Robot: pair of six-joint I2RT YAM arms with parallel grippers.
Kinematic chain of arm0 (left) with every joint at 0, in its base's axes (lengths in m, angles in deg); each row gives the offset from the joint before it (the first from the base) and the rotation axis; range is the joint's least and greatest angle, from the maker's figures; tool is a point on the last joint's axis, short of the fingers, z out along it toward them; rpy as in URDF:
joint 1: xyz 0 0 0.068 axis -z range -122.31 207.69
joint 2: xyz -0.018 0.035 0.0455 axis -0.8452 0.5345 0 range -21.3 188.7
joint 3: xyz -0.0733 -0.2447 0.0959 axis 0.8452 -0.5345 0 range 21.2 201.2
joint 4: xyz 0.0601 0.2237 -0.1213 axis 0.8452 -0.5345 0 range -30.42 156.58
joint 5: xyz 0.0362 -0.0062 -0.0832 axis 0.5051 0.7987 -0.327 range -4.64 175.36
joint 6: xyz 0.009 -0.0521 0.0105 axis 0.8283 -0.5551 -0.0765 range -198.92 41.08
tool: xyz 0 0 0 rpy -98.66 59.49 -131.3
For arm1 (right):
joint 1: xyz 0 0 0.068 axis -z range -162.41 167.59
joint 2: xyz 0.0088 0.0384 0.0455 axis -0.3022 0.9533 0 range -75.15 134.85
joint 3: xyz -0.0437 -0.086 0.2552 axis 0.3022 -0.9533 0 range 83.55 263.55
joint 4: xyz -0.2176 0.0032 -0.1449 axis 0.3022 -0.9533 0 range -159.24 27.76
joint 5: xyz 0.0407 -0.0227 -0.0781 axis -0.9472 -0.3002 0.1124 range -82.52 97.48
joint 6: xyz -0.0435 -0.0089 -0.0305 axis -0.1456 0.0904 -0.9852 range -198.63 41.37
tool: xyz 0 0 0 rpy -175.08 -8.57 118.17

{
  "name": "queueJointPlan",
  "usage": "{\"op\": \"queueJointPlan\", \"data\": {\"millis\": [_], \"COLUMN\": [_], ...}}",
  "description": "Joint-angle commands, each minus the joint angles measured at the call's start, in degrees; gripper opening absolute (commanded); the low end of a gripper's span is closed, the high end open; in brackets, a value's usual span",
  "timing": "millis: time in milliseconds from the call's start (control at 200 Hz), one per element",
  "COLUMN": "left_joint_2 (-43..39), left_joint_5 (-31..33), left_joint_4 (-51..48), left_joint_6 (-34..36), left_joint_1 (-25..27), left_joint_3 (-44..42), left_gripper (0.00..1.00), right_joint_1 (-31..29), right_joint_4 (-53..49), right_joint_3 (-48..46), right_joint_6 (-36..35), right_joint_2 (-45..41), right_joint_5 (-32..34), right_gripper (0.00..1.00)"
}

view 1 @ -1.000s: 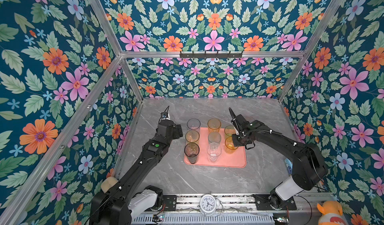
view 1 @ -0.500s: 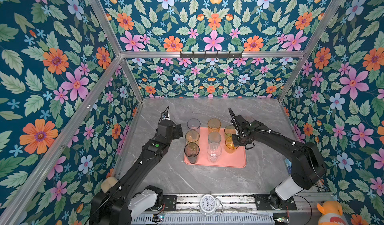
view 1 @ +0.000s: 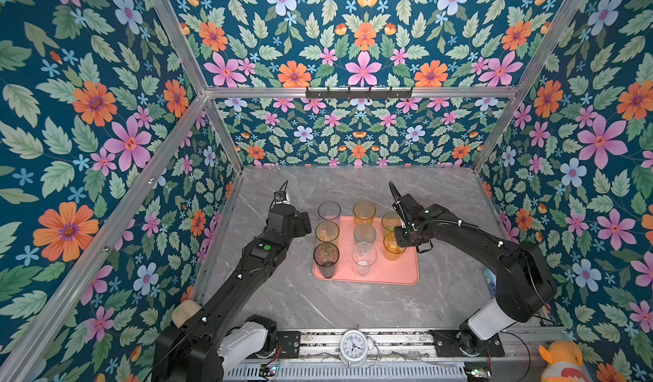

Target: Place the glasses into the tray

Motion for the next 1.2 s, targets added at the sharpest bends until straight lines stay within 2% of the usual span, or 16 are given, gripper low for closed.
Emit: {"op": "queueJointPlan", "data": {"millis": [0,325,585,975,1195], "left_joint_2": [-0.26,-0.50,-0.46,-0.41,-0.52], "left_joint_5": [0.00,0.35,0.53,0.44,0.44], "left_joint_4": [0.17,-0.17,-0.03,-0.22,-0.30], "left_joint_6": [-0.30,-0.12,-0.04,0.23,0.23], "left_joint_1": [-0.14,-0.07,-0.10,-0.06,-0.05], "left_joint_3": [0.13,0.37,0.46,0.73,0.78], "left_gripper": [0.88,0.89,0.89,0.89,0.89], "right_joint_1": [-0.08,-0.09,0.22,9.29,15.19], "right_joint_4": [-0.35,-3.70,-5.24,-3.22,0.19], "right_joint_3": [0.47,3.15,8.23,16.16,16.61], "right_joint_6": [0.28,-0.26,-3.32,-4.91,-4.06], "right_joint_2": [-0.90,-5.34,-8.29,-5.76,-2.93], "right_joint_5": [-0.07,1.15,6.09,7.67,5.12], "right_gripper": [0.26,0.32,0.40,0.43,0.47]}}
